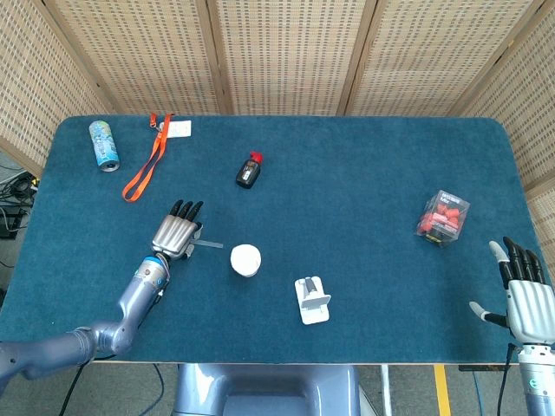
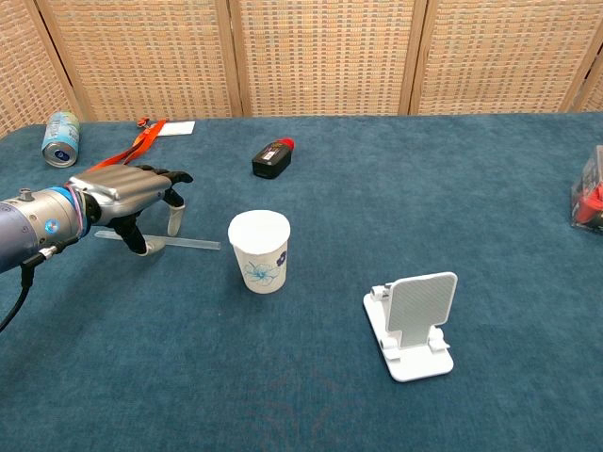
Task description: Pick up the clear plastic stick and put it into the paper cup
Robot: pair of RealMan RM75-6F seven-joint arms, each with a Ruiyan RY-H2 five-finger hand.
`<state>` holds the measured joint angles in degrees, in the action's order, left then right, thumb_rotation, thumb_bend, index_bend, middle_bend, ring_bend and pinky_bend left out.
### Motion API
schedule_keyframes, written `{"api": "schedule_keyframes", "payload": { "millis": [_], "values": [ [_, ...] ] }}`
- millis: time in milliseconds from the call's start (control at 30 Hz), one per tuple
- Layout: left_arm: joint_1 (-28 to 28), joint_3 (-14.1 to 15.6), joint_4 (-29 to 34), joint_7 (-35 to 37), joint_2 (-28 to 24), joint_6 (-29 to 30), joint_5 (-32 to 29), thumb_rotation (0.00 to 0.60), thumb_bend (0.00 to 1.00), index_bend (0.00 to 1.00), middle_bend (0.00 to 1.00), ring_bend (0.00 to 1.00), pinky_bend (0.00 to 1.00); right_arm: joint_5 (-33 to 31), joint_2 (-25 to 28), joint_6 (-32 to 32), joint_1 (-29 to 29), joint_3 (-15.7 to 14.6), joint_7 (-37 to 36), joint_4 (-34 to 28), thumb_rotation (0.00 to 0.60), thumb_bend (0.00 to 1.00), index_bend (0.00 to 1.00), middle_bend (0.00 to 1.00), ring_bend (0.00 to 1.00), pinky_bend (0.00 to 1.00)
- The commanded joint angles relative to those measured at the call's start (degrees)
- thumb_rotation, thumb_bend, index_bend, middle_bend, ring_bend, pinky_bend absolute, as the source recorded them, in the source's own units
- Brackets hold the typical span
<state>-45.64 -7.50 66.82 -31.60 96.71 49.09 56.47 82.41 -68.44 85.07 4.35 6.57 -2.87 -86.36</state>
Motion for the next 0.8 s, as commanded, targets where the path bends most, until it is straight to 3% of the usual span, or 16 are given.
{"api": "schedule_keyframes", "payload": {
  "millis": [33, 500, 800],
  "values": [
    [0.0, 0.0, -0.8, -0.1, 0.8, -0.1, -0.5, 0.6, 0.39, 0.5, 0.0, 0.0, 0.0, -0.1, 0.0, 0.0, 0.0, 0.0, 0.0, 0.0, 0.6, 0.05, 0.0, 0.0, 0.0, 0.0],
    [0.2, 0.1, -2.9, -0.4, 2.7, 1.6, 0.4, 0.6, 0.43, 0.57, 0.0, 0.0, 0.0, 0.5, -0.2, 0.5, -0.1, -0.1, 0.1, 0.0, 0.6, 0.05, 0.0, 0.0, 0.0, 0.0],
    [1.2, -0.7, -0.5, 1.5, 0.6, 3.2, 1.3, 0.6, 0.45, 0.58, 0.0, 0.0, 0.0, 1.2, 0.0, 1.4, -0.2, -0.1, -0.2, -0.3, 0.6, 0.05, 0.0, 0.0, 0.0, 0.0]
  ]
}}
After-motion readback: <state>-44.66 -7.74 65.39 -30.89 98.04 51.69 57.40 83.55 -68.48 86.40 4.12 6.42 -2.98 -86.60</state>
